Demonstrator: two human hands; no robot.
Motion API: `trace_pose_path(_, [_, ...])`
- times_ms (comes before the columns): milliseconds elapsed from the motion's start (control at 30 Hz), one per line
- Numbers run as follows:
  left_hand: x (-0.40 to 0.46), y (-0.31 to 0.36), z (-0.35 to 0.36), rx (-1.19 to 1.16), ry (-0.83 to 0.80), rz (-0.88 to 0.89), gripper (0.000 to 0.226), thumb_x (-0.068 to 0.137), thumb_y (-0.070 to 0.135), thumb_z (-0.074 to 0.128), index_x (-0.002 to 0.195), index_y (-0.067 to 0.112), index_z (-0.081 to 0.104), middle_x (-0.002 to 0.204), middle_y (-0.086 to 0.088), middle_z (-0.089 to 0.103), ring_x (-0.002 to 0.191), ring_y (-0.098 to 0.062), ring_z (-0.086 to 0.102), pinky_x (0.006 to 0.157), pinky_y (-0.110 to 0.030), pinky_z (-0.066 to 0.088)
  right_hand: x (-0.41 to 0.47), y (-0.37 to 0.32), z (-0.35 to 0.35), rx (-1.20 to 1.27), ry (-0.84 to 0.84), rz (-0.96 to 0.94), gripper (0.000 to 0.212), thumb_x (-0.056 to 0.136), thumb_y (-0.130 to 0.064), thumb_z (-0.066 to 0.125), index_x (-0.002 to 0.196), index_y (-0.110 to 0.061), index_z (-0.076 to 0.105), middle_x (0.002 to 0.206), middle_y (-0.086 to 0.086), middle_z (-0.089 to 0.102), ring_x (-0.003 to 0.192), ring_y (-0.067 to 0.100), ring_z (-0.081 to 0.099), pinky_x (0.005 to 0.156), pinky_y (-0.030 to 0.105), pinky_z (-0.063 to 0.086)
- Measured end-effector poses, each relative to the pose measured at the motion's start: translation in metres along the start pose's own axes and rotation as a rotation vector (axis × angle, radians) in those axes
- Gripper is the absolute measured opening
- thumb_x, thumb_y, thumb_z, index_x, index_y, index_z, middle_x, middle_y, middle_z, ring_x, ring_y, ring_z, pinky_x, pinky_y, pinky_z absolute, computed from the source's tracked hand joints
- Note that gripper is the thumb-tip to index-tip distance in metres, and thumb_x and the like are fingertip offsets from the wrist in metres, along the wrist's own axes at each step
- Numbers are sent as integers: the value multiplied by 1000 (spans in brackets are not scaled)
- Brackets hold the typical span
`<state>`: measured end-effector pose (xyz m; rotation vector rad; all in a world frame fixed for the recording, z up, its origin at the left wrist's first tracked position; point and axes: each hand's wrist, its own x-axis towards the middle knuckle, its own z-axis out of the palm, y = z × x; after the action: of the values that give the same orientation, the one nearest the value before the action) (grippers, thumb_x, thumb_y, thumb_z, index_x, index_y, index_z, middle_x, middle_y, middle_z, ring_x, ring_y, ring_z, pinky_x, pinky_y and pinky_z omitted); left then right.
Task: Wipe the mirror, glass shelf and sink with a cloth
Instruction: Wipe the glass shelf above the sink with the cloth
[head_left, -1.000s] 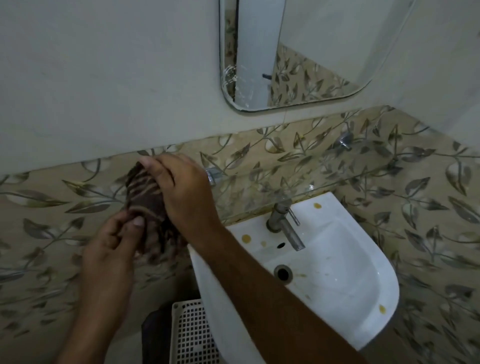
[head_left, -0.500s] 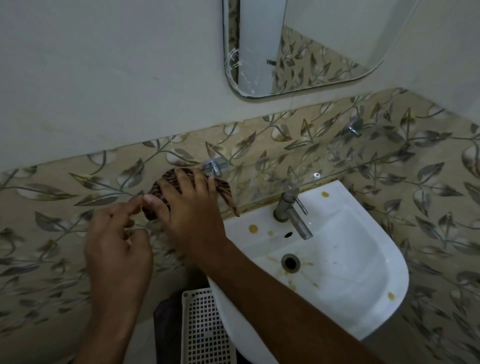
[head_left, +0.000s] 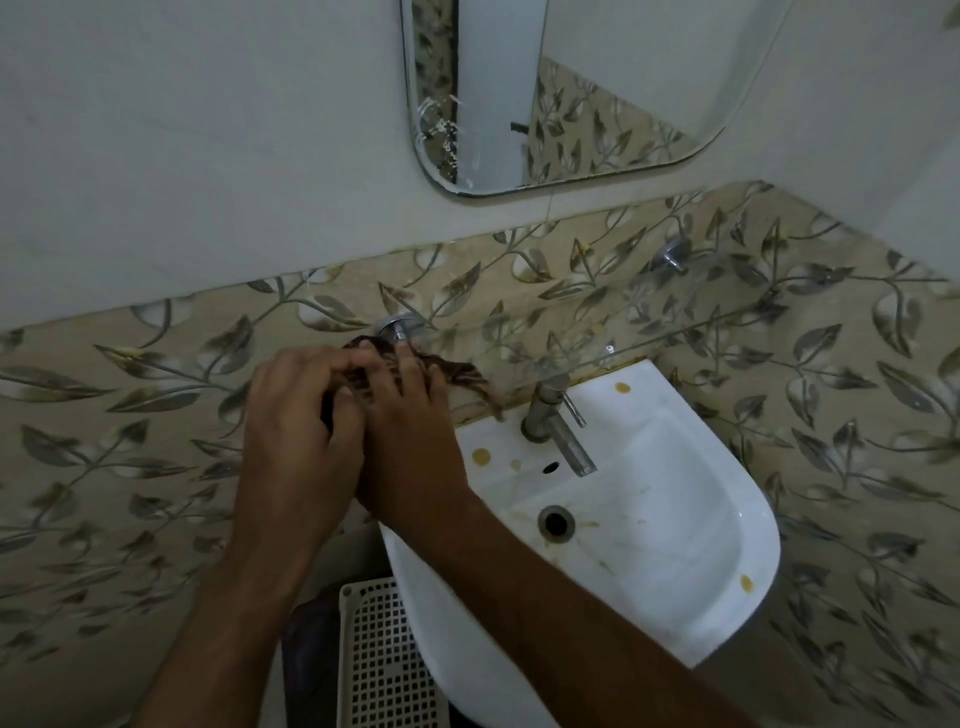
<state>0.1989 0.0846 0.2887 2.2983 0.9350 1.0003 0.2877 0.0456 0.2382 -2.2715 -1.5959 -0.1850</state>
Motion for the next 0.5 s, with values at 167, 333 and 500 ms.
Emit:
trace_pose_path(167, [13,0,18,52,-116,109,30,92,14,49,116,17,66,116,-2,61,113,-23,51,96,-20,29,11,55,-7,-23,69,73,51,97,-53,35,142,-34,48,154,5,42,142,34,35,114,57,28])
trace_pose_path(333, [9,3,29,42,-191,159,39,84,9,48,118,13,67,116,-5,61,114,-26,53,98,-24,33,24,154,-31,-102,98,408,60,99,-63,32,149,-31,43,157,12,37,145,37,30,116,57,24])
trace_pose_path(500, [13,13,49,34,-214,174,39,83,11,47,117,15,67,116,-7,63,111,-28,55,100,-34,38,8,95,-19,-120,94,271,60,100,-54,24,153,-27,35,160,10,32,146,41,28,117,56,25])
